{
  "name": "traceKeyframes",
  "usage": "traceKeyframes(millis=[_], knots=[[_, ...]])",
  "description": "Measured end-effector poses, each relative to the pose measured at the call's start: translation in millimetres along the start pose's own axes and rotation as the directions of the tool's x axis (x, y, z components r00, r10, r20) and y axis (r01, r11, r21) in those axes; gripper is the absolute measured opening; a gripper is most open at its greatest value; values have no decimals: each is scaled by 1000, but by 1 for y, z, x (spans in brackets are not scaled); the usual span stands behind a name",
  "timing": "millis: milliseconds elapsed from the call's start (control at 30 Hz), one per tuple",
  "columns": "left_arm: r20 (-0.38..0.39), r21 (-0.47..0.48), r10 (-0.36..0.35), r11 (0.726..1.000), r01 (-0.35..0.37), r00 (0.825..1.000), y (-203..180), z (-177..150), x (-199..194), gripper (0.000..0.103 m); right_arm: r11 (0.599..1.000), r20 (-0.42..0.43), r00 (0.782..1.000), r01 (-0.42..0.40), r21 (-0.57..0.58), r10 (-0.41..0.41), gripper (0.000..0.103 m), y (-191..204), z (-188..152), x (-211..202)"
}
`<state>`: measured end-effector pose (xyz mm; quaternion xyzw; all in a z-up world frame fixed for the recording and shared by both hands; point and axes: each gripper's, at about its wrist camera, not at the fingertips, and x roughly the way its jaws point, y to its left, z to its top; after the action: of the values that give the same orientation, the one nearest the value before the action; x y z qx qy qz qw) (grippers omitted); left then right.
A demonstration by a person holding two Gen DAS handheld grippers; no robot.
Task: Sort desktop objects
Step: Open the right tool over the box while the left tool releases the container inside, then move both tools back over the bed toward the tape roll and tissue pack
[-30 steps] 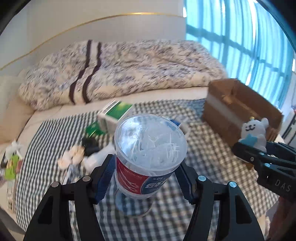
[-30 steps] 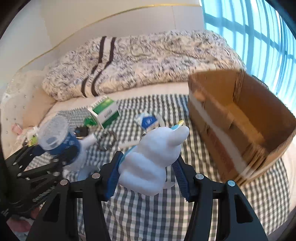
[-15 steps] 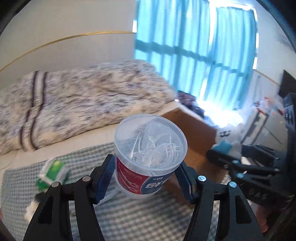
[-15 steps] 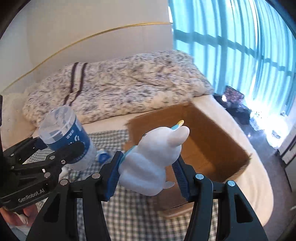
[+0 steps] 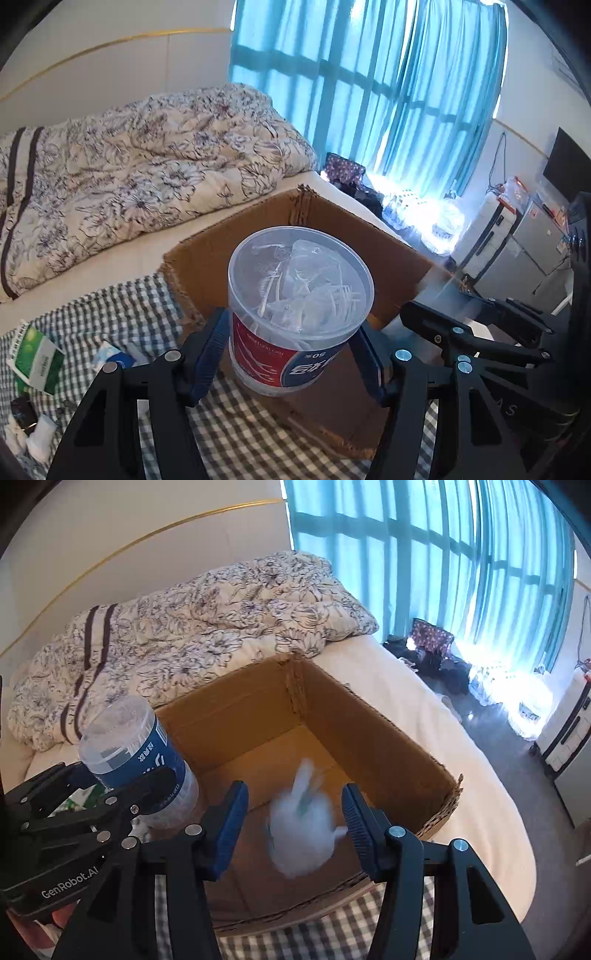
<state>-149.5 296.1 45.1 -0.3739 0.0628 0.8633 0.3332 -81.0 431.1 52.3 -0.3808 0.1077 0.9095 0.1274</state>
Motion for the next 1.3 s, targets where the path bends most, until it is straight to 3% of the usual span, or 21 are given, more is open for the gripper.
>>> traceKeyframes(millis=[133, 167, 200, 267, 400, 633, 833, 1067, 1300], knots=[[-9, 2, 13, 1000, -13, 1000, -1, -1, 11, 68, 1000, 9, 1000, 3, 12, -3, 54, -7, 1, 5], [-3, 0, 24, 1000, -24, 1000, 0, -1, 11, 75, 1000, 14, 1000, 7, 22, -8, 54, -8, 0, 4], [4, -7, 48, 999, -48, 999, 1, -2, 12, 90, 999, 16, 1000, 19, 32, -20, 57, -11, 0, 4], [2, -36, 100, 994, -100, 995, 8, -3, 12, 103, 999, 18, 999, 25, 47, -26, 66, -15, 0, 3], [2, -88, 28, 996, -28, 1000, 21, -6, 0, 103, 999, 21, 1000, 21, 50, -22, 68, -13, -1, 0], [26, -101, 154, 983, -150, 988, 40, -18, -43, 103, 1000, 48, 999, 0, 18, -1, 68, 14, -10, -26], [16, -151, 329, 934, -323, 944, 86, -55, -106, 103, 998, 73, 996, -44, -54, 48, 68, 66, -38, -55], [-13, -232, 434, 875, -425, 901, 141, -114, -180, 103, 976, 43, 985, -158, -147, 166, 68, 150, -86, -73], [-45, -292, 483, 831, -474, 875, 175, -170, -228, 103, 936, -32, 964, -263, -235, 263, 68, 223, -126, -88]])
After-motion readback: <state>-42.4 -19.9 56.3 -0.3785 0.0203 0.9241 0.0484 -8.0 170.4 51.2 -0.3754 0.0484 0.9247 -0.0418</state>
